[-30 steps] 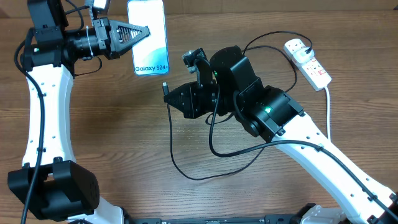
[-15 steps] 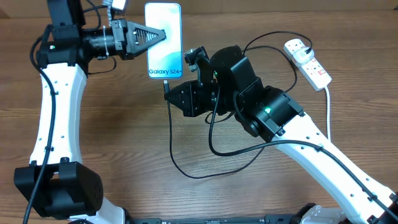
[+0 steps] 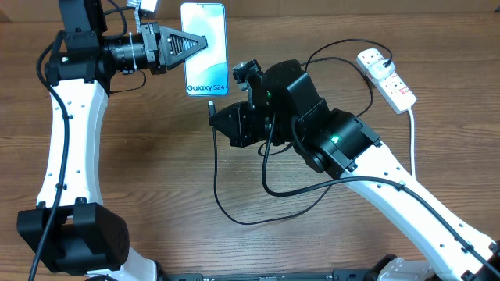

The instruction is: Plug charger to phone and switch on socket

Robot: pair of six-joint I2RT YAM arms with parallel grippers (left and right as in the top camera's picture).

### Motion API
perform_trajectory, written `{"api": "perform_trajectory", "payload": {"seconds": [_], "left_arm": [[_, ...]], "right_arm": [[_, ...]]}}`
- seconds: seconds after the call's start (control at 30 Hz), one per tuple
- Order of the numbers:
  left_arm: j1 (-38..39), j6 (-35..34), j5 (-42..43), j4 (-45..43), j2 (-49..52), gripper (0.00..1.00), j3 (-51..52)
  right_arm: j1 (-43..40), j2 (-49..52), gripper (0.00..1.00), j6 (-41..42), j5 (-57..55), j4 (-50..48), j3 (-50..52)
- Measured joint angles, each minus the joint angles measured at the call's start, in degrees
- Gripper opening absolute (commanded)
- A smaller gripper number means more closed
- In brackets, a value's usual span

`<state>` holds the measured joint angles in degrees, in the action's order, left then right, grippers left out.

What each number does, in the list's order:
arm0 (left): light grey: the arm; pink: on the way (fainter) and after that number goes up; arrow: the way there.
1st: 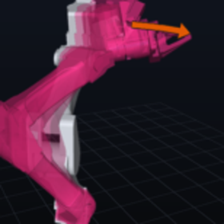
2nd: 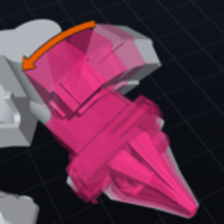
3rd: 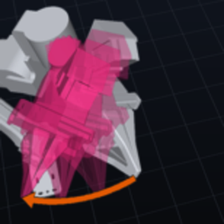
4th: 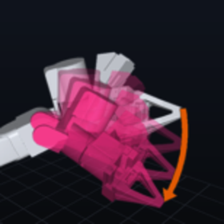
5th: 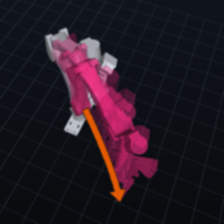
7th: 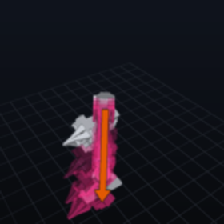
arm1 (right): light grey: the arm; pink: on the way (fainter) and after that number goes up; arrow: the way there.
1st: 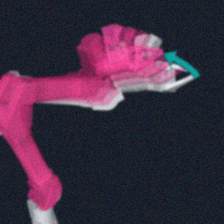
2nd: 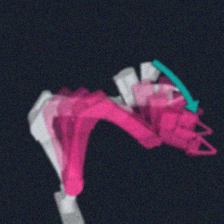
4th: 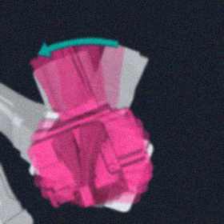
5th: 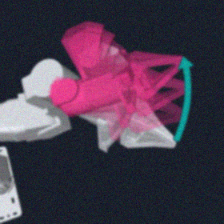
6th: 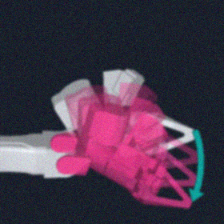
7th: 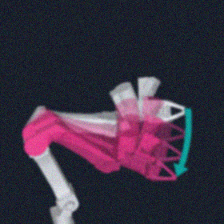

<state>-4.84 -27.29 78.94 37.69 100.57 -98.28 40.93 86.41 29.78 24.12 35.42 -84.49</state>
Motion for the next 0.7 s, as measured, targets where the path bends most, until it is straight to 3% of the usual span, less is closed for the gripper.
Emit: {"api": "perform_trajectory", "payload": {"seconds": [0.7], "left_arm": [[0.0, 0.0, 0.3, 0.0, 0.0, 0.04, 0.0]], "right_arm": [[0.0, 0.0, 0.04, -0.2, -1.2, -1.7, 0.0]]}}
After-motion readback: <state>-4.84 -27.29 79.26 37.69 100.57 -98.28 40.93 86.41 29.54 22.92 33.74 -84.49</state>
